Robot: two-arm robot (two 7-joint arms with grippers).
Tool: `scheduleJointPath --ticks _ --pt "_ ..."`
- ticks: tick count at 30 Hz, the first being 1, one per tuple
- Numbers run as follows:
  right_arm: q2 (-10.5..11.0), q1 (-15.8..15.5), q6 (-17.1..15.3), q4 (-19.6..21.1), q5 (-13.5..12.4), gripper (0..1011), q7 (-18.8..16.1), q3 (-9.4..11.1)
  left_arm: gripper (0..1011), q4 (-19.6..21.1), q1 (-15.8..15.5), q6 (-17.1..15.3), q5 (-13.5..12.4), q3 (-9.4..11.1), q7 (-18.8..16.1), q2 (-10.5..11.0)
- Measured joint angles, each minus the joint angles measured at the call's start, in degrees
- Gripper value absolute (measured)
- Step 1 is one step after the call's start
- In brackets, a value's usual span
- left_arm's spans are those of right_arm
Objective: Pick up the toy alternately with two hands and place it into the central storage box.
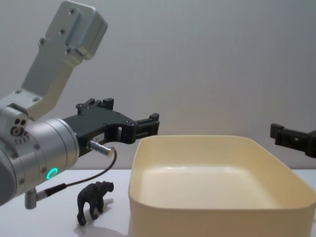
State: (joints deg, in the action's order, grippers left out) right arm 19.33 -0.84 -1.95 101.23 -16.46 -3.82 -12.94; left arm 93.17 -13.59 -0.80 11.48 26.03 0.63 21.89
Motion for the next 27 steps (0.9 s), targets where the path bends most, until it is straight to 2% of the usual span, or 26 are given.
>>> scheduleJointPath --ticks 27 --pt "0.0 0.0 0.0 0.0 0.0 1001 0.0 0.0 1001 0.0 0.0 0.0 0.0 0.0 0.0 0.0"
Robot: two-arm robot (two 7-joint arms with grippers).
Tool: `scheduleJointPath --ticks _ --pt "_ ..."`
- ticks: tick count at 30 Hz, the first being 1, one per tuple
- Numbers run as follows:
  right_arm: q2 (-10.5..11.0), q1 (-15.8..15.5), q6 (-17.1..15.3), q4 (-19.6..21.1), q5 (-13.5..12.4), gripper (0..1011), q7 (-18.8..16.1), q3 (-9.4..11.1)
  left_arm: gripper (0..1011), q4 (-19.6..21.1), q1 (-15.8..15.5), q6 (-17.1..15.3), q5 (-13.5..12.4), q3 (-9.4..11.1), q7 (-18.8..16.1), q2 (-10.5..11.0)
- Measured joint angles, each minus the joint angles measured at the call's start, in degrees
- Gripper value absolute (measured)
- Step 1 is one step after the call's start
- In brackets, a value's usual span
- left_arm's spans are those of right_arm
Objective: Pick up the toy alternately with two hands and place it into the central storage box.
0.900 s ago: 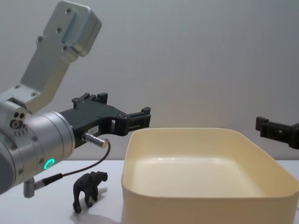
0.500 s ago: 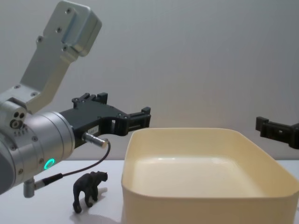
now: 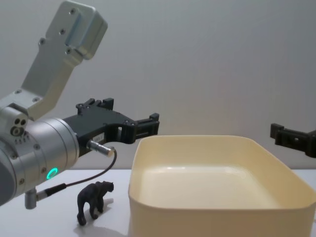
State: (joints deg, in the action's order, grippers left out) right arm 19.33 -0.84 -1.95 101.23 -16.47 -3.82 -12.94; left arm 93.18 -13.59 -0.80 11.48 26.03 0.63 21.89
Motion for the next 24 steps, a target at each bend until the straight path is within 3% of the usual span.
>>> scheduleJointPath --ticks 24 --pt "0.0 0.0 0.0 0.0 0.0 1001 0.0 0.0 1001 0.0 0.0 0.0 0.0 0.0 0.0 0.0"
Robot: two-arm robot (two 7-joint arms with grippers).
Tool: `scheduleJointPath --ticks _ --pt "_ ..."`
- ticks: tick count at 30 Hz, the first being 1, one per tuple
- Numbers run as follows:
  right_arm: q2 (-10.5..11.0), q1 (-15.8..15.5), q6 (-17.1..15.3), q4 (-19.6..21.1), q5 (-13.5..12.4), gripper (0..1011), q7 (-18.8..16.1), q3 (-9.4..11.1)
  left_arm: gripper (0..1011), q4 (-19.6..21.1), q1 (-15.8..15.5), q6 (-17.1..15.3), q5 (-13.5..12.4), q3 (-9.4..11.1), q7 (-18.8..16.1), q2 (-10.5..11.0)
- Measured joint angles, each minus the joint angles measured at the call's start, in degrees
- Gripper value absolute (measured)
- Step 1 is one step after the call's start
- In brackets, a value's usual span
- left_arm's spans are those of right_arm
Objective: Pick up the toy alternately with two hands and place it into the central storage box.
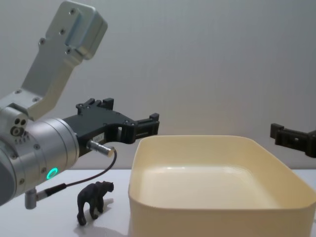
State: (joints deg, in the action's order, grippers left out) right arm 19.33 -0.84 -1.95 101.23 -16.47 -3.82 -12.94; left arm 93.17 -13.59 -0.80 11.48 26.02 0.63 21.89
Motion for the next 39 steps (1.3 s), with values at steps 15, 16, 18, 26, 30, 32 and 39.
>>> scheduleJointPath --ticks 15,16,18,26,30,32,39 --pt "0.0 0.0 0.0 0.0 0.0 1001 0.0 0.0 1001 0.0 0.0 0.0 0.0 0.0 0.0 0.0" --pt "0.0 0.0 0.0 0.0 0.0 1001 0.0 0.0 1001 0.0 0.0 0.0 0.0 0.0 0.0 0.0" --pt "0.0 0.0 0.0 0.0 0.0 1001 0.0 0.0 1001 0.0 0.0 0.0 0.0 0.0 0.0 0.0" --pt "0.3 -0.1 0.0 0.0 -0.1 1001 -0.2 0.2 1001 0.0 0.0 0.0 0.0 0.0 0.0 0.0" --pt "1.7 -0.4 -0.1 -0.1 -1.0 1001 -0.9 1.2 1001 0.0 0.0 0.0 0.0 0.0 0.0 0.0" --pt "2.2 -0.5 -0.2 -0.1 -1.4 1001 -1.2 1.8 1002 0.0 0.0 0.0 0.0 0.0 0.0 0.0" --pt "5.7 -1.7 -0.8 -0.5 -4.5 1001 -2.8 4.5 1001 0.0 0.0 0.0 0.0 0.0 0.0 0.0"
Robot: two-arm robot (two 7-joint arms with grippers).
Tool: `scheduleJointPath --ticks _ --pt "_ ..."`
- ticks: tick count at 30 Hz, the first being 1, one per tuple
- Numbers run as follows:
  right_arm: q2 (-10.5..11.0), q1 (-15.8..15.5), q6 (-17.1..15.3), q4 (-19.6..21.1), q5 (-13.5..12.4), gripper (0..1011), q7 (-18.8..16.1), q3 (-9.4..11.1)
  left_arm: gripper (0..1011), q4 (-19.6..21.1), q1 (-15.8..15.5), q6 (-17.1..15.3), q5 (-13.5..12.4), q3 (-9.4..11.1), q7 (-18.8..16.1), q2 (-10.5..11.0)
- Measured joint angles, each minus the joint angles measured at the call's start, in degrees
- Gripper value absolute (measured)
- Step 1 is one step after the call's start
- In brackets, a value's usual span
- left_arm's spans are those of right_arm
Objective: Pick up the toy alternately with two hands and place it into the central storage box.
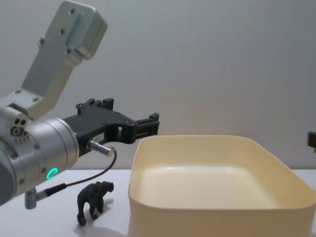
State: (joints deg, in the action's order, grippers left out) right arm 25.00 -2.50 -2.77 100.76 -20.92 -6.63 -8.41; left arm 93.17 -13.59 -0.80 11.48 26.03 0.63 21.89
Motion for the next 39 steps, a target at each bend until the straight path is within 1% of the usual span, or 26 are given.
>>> scheduleJointPath --ticks 2,3,10,16,22,29,34,39 --pt "0.6 -0.3 -0.2 0.0 -0.7 1001 -0.3 0.5 1002 0.0 0.0 0.0 0.0 0.0 0.0 0.0" --pt "1.3 -0.7 -0.5 0.0 -1.3 1001 -0.6 1.1 1002 0.0 0.0 0.0 0.0 0.0 0.0 0.0" --pt "3.4 -2.3 -1.9 0.2 -3.2 1001 -1.2 2.7 1001 0.0 0.0 0.0 0.0 0.0 0.0 0.0" --pt "4.2 -3.5 -3.4 0.2 -4.3 1001 -1.3 3.4 1002 0.0 0.0 0.0 0.0 0.0 0.0 0.0" --pt "4.4 -4.1 -4.8 -0.5 -5.1 1001 -0.7 3.7 1001 0.0 0.0 0.0 0.0 0.0 0.0 0.0" --pt "4.1 -3.9 -6.5 -2.7 -5.2 1001 -0.1 3.7 1001 0.0 0.0 0.0 0.0 0.0 0.0 0.0" --pt "3.5 -3.0 -7.3 -4.4 -4.5 1001 -0.2 3.3 1001 0.0 0.0 0.0 0.0 0.0 0.0 0.0" --pt "2.7 -1.6 -7.8 -6.3 -3.0 1001 -1.1 2.5 1001 0.0 0.0 0.0 0.0 0.0 0.0 0.0"
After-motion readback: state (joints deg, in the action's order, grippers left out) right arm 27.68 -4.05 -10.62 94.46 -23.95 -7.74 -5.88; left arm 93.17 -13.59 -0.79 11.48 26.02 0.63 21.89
